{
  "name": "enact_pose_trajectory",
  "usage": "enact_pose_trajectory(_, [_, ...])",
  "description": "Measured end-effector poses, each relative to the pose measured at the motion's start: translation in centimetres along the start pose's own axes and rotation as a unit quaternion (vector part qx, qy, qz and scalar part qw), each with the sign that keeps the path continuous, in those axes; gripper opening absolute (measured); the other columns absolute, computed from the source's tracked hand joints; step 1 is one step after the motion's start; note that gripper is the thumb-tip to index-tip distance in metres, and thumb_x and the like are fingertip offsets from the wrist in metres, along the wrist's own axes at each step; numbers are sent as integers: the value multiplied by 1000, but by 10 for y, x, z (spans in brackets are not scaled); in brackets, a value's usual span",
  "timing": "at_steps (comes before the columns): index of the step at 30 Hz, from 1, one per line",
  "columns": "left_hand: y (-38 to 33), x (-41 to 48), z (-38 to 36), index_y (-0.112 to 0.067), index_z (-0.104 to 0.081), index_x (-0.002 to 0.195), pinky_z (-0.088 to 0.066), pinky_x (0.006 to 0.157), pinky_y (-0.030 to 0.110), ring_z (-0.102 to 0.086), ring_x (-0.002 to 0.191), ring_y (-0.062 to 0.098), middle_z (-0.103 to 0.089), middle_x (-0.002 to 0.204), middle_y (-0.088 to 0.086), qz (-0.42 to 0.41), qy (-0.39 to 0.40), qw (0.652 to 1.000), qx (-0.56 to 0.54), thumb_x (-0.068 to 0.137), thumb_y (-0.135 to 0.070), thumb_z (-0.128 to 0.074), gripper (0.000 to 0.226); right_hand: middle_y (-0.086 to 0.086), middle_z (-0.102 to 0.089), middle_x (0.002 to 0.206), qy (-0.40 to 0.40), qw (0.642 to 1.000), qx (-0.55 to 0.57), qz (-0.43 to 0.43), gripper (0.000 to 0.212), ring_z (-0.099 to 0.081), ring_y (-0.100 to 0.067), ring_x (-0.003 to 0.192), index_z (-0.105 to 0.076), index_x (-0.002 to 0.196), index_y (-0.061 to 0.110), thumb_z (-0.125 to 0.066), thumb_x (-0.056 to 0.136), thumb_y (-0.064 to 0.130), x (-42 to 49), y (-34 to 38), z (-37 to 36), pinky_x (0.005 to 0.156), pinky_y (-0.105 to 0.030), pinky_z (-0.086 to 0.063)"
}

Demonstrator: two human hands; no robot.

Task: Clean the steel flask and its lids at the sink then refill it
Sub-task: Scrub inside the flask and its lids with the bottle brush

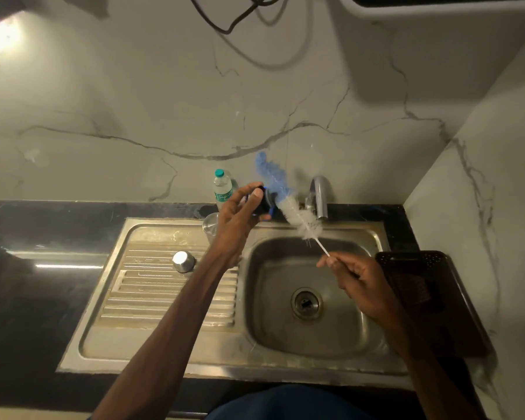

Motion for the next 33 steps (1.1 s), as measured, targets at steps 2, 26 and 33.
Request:
enact_pose_trajectory(2, [-1, 1, 4, -1, -60, 135, -62, 93, 39, -68, 117, 33, -71, 125, 16, -6, -2, 1000, 12, 102, -23, -59, 39, 19, -53, 52, 1, 1000, 7, -6, 21, -41, 0, 43, -75, 103, 9, -54, 105, 7, -5, -5, 0, 47, -8, -34])
enact_pose_trajectory(26, [12, -12, -37, -2, -58, 132, -62, 93, 43, -72, 114, 30, -75, 118, 8, -3, 23, 1000, 12, 104, -14, -59, 31, 16, -52, 53, -34, 999, 27, -12, 21, -37, 0, 42, -74, 106, 11, -53, 106, 12, 2, 1, 7, 44, -12, -30])
enact_pose_trajectory(33, [-9, -2, -26, -4, -56, 139, -61, 93, 41, -66, 124, 32, -60, 138, 18, -60, 13, 998, -7, 108, -13, -49, 33, 11, -41, 48, 1, 999, 41, -25, 21, -33, -1, 39, -69, 107, 6, -49, 108, 11, -2, 1, -1, 39, -13, -28])
Point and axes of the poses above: each hand's wrist, its own x-axis towards the middle knuckle, its own z-axis out of the back of the hand, y = z × x, the point moved 7 cm from there along x, towards the middle knuckle
